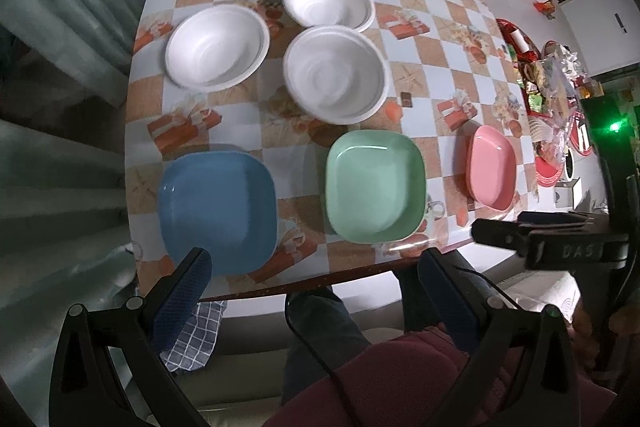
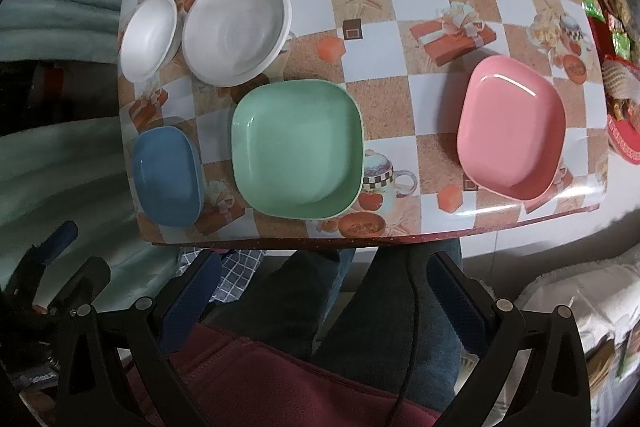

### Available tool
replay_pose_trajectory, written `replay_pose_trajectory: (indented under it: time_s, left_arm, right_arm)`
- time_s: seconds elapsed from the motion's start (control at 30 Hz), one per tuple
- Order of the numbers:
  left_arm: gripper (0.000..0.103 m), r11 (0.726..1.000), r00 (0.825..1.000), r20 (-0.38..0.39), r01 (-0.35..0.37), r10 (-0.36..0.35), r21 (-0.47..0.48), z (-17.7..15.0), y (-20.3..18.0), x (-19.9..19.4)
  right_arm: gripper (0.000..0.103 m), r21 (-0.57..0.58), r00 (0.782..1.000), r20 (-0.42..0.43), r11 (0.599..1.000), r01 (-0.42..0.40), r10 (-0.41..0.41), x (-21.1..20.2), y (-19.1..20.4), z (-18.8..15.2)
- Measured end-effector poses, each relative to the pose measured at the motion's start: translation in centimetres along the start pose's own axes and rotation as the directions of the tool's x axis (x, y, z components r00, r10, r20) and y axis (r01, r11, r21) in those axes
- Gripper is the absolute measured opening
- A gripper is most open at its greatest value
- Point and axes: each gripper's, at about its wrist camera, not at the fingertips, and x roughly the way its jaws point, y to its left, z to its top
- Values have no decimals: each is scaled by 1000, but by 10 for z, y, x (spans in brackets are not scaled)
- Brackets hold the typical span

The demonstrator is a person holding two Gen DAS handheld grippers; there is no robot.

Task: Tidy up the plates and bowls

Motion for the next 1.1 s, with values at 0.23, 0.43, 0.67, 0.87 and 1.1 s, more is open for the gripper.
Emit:
replay_pose_trajectory:
  time_s: [0.23,0.43,0.67,0.87,1.1]
  left_arm:
    - [103,998,998,-28,-59,58,-8,3,21,26]
    - [103,996,996,-52,-73,75,44,11,11,52]
    - [103,982,990,-10,-138,140,132,27,-18,90]
    - [103,962,979,-8,-199,204,185,36,-29,126]
    - [103,962,979,8,-200,202,187,48,-35,153]
  right_arm:
    - [103,30,1000,-19,999,-14,15,20,-12,4]
    - [103,55,999,-52,998,-8,10,51,-25,6]
    - [103,92,1000,7,995,-25,24,82,-41,22]
    - [103,141,997,36,988,-70,65,103,-50,41]
    - [103,161,998,33,985,-54,50,116,-62,65]
